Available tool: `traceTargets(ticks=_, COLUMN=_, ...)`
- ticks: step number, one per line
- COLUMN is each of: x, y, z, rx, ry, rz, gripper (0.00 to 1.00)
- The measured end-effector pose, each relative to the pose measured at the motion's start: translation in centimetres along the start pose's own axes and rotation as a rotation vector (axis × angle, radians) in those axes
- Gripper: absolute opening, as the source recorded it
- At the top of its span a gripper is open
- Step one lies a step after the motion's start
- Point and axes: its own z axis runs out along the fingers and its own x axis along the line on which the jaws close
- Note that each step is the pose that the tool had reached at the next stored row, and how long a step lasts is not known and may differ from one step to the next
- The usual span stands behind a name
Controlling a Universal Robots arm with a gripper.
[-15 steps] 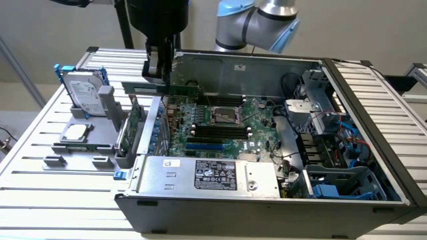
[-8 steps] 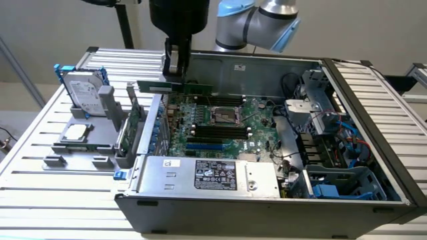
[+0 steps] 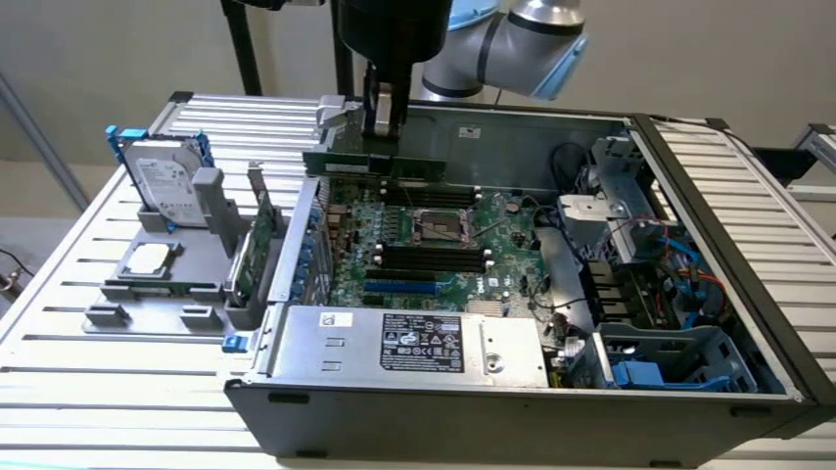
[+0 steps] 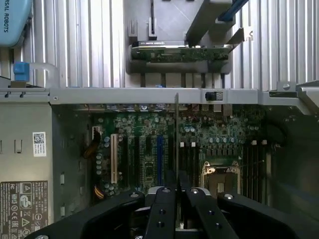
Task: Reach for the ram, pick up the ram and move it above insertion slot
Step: 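Pick up the ram and move it above insertion slot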
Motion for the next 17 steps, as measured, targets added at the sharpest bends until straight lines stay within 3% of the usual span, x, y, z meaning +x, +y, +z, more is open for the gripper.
traceTargets(ticks=12, x=-2.7, y=-3.40, z=0.38, rx=-0.0001, ry=0.0001, rz=0.000, gripper=0.13)
traceTargets(ticks=17, x=-3.4, y=-4.76, z=0.38, rx=0.0003, ry=0.0000, rz=0.000, gripper=0.13)
